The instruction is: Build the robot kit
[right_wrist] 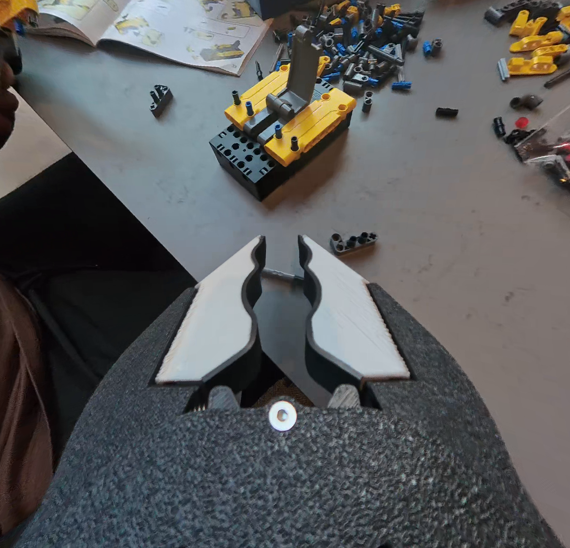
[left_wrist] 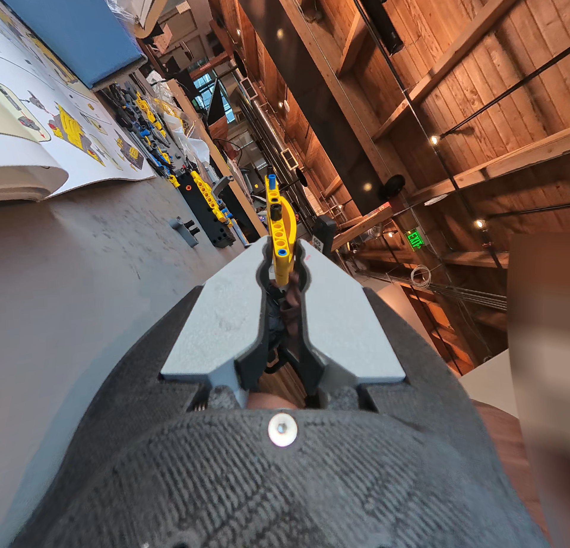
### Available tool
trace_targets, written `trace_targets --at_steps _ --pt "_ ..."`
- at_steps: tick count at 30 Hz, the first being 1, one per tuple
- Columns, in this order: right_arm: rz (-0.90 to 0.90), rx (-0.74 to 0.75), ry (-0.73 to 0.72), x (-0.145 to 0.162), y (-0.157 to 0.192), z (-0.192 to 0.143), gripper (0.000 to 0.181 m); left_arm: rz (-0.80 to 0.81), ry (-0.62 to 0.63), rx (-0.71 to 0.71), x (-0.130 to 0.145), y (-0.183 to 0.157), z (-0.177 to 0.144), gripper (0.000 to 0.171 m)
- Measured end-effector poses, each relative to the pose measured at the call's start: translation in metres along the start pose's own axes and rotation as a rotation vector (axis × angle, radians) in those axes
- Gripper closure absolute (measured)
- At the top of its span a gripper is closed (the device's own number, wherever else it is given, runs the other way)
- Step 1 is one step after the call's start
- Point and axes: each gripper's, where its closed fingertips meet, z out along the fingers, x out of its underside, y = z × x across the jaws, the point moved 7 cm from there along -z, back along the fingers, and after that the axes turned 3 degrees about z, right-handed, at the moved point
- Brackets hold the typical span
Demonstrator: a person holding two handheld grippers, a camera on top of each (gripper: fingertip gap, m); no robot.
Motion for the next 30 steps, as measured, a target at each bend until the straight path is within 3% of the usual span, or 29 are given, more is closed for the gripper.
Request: trace_targets --at_steps 5,9,13,19,24,26,30 --pt "0.043 0.078 -0.036 0.003 -0.025 -0.015 0.155 -0.074 -0.034 0.053 0.002 -0.006 0.003 0.161" --pt "-0.027 0.156 -0.008 0.009 -0.052 -0.022 0.148 0.132 0.079 0.050 0.014 -0.019 0.013 0.160" --pt "-0.174 0.106 0.051 0.005 -0.061 -0.019 0.148 0.292 0.152 0.085 0.021 -0.032 0.018 0.160" --pt "-0.461 0.046 0.211 -0.020 -0.058 0.001 0.142 0.261 0.179 0.098 0.022 -0.028 0.018 0.160" --pt "-0.506 -0.112 0.417 -0.021 -0.053 0.021 0.137 0.288 0.211 0.103 0.021 -0.028 0.016 0.160" --pt "-0.510 -0.175 0.454 -0.021 -0.047 0.024 0.147 0.283 0.221 0.104 0.022 -0.027 0.015 0.160" --pt "-0.494 -0.157 0.486 -0.022 -0.045 0.026 0.156 0.272 0.243 0.078 0.024 -0.021 0.014 0.160"
